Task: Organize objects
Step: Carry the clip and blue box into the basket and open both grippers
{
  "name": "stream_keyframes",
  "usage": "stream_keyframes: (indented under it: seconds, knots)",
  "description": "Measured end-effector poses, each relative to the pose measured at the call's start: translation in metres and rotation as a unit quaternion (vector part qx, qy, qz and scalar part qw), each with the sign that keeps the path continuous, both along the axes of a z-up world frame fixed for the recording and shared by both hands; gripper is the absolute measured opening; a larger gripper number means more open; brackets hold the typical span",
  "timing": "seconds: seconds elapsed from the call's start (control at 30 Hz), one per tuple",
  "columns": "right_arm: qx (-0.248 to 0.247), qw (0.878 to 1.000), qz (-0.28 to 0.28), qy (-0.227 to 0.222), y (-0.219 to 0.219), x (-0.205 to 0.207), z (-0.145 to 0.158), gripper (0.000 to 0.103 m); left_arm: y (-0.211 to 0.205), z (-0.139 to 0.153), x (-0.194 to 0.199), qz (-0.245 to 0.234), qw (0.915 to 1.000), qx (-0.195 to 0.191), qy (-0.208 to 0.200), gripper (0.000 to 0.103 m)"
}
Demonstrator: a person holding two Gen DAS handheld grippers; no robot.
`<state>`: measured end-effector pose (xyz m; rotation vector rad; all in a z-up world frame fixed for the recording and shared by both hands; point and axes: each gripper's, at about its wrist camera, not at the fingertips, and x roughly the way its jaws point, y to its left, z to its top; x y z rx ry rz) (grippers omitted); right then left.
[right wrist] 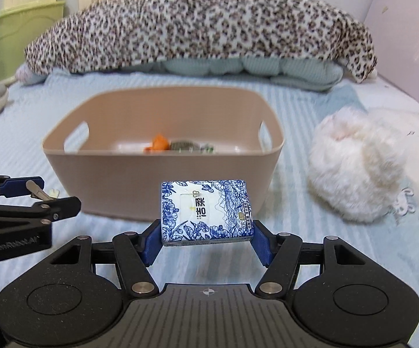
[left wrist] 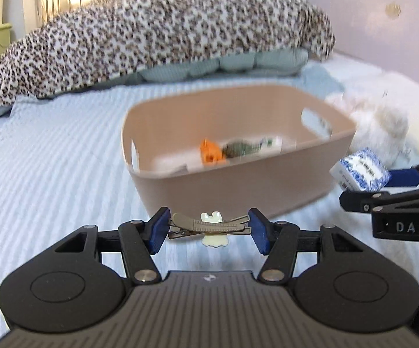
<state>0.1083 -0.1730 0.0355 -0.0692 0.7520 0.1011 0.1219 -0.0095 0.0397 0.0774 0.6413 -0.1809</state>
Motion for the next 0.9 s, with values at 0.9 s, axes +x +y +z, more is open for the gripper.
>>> stream_keyframes:
  seconds: [0.9]
  knots:
    - [0.002,0.999,-0.003,-0.040,0.003,0.111,0.019,0.060,-0.009,0.023,0.120,0.048,0.9985,0.027,0.005,0.060]
